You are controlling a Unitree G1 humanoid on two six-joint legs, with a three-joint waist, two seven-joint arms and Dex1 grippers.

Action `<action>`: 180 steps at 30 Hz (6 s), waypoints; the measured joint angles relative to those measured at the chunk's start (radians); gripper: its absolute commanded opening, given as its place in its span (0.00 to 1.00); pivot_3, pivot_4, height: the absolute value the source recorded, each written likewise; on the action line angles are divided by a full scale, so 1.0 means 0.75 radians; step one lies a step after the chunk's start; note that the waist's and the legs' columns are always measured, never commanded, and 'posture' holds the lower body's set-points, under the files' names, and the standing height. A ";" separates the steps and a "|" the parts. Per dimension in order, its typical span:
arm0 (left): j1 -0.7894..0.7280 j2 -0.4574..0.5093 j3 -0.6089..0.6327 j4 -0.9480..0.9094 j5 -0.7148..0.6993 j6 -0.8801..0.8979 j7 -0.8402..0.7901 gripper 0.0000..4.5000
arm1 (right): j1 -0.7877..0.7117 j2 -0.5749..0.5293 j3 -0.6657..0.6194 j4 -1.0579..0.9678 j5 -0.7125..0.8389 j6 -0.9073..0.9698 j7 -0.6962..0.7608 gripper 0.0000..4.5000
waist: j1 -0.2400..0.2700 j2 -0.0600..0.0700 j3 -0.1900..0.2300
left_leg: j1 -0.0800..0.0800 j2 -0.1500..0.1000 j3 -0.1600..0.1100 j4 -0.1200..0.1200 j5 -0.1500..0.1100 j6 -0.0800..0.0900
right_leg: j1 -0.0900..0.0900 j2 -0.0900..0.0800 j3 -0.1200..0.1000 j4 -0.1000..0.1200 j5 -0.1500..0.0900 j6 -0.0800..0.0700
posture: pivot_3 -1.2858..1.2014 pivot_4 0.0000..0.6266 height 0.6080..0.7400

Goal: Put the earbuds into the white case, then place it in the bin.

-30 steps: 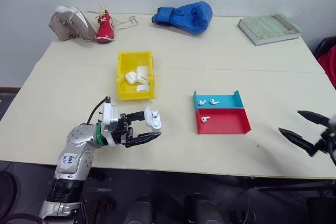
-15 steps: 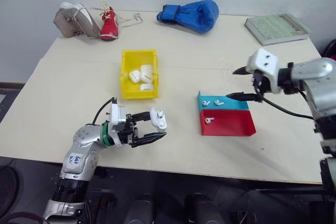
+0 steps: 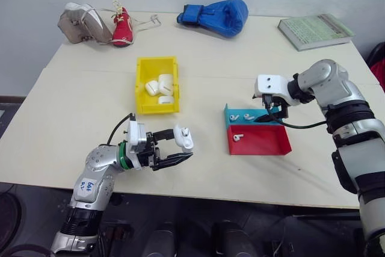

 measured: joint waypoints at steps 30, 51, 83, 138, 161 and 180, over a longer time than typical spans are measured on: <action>0.010 0.004 0.000 -0.016 0.000 0.004 0.019 0.61 | -0.089 0.156 -0.004 0.160 -0.148 -0.076 -0.012 0.48 | -0.027 0.000 0.000 | 0.000 0.000 0.000 0.001 0.002 -0.003 | -0.001 0.000 0.000 0.004 0.000 0.000 | 0.52 0.24 1.00; 0.012 0.009 0.000 -0.045 0.000 0.007 0.034 0.61 | -0.090 0.162 -0.009 0.166 -0.157 -0.076 0.009 0.13 | -0.026 0.000 0.000 | 0.000 0.000 0.000 0.001 0.002 -0.003 | -0.001 0.000 0.000 0.004 0.000 0.000 | 0.52 0.24 1.00; -0.227 -0.106 -0.040 0.084 0.003 0.006 0.002 0.61 | 0.789 0.255 -0.860 -1.769 1.471 1.374 -0.313 0.10 | 0.015 0.004 0.003 | -0.012 -0.001 -0.003 0.005 0.003 -0.003 | -0.010 0.000 -0.002 0.005 0.000 0.000 | 0.52 0.24 1.00; -0.287 -0.050 -0.019 0.119 0.047 0.038 -0.057 0.61 | 1.170 -0.118 -0.907 -1.900 1.701 1.261 -0.456 0.58 | 0.019 0.003 0.004 | -0.012 -0.001 -0.003 0.004 0.003 -0.001 | -0.008 0.000 -0.002 0.003 0.000 0.000 | 0.52 0.24 1.00; -0.498 0.006 -0.355 0.049 0.407 0.257 0.090 0.61 | 0.900 -0.111 -0.426 -1.995 1.144 1.091 -0.547 0.00 | 0.017 0.002 0.004 | -0.013 -0.002 -0.003 0.003 0.005 -0.001 | -0.010 0.000 -0.002 0.004 0.000 0.000 | 0.52 0.24 1.00; -0.298 0.076 0.158 -0.148 0.168 0.481 0.454 0.61 | 1.690 0.093 -1.233 -1.942 1.101 0.518 -0.603 0.52 | 0.034 0.001 0.004 | -0.010 -0.001 0.000 0.004 0.006 -0.001 | -0.008 0.001 0.001 0.006 0.001 0.001 | 0.52 0.24 1.00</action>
